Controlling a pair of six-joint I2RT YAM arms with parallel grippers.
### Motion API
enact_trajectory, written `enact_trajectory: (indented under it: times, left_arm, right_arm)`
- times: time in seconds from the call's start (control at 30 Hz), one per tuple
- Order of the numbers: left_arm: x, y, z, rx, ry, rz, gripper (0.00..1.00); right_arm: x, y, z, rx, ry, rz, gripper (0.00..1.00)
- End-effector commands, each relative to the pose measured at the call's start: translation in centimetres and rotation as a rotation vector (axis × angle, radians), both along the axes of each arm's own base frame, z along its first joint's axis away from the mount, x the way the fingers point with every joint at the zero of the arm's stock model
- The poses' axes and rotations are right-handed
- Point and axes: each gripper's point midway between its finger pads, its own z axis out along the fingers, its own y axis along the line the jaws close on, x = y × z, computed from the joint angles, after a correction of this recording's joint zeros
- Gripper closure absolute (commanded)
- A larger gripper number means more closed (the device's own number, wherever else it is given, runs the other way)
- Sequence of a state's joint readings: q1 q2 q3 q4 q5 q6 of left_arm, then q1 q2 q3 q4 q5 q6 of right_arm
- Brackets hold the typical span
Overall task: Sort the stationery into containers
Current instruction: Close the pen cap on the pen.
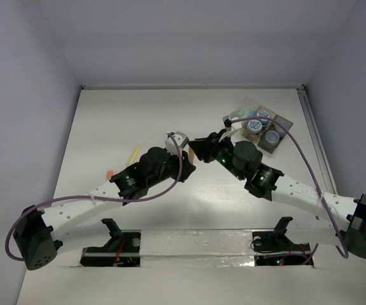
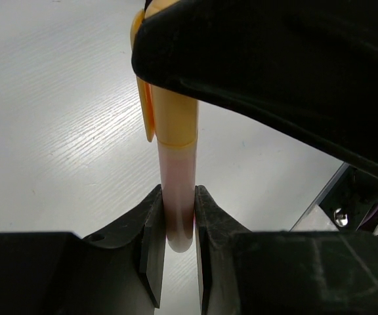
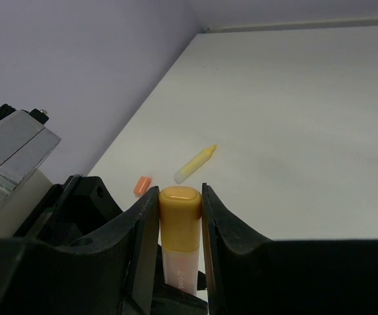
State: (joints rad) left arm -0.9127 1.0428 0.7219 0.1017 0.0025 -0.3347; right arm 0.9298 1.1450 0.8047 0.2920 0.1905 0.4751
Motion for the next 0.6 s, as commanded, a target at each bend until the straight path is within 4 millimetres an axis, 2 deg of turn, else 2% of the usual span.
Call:
enact_trajectory:
  times: [0.0, 0.03, 0.17, 0.23, 0.3, 0.37, 0.43, 0.47, 0.5, 0.53, 0.57]
  left_arm:
    - [3.5, 1.2, 15.3, -0.294, -0.316, 0.155, 1.0]
    - [3.6, 1.3, 16.7, -0.302, -0.341, 0.159, 1.0]
    - [3.7, 1.7, 19.6, -0.307, -0.391, 0.165, 1.0]
    - [3.8, 1.6, 21.1, -0.312, -0.412, 0.164, 1.0]
    - [4.1, 1.2, 21.3, -0.289, -0.414, 0.159, 1.0]
    - [4.2, 1.1, 22.6, -0.299, -0.43, 0.153, 1.0]
    - [4.5, 0.7, 22.7, -0.267, -0.438, 0.148, 1.0]
    - [4.5, 0.9, 24.4, -0.279, -0.46, 0.152, 1.0]
    - [4.9, 0.6, 24.2, -0.244, -0.461, 0.148, 1.0]
    - [4.8, 0.7, 25.8, -0.258, -0.48, 0.15, 1.0]
    - [4.8, 0.6, 26.1, -0.253, -0.482, 0.141, 1.0]
  right_arm:
    - [-5.1, 0.6, -8.6, -0.155, 0.228, 0.183, 1.0]
    - [-5.5, 0.4, -9.6, -0.158, 0.253, 0.184, 1.0]
    - [-6.4, 0.3, -12.0, -0.16, 0.317, 0.206, 1.0]
    - [-7.2, 0.9, -12.2, -0.132, 0.343, 0.256, 1.0]
    - [-7.8, 1.4, -12.9, -0.137, 0.358, 0.276, 1.0]
    - [-8.7, 1.9, -13.5, -0.15, 0.369, 0.299, 1.0]
    - [-9.0, 2.1, -14.3, -0.164, 0.385, 0.305, 1.0]
    - [-9.6, 2.3, -14.6, -0.167, 0.394, 0.318, 1.0]
    - [-10.2, 2.7, -14.8, -0.168, 0.396, 0.338, 1.0]
    - [-10.2, 2.6, -15.5, -0.18, 0.413, 0.335, 1.0]
    - [-10.5, 2.8, -15.6, -0.184, 0.417, 0.339, 1.0]
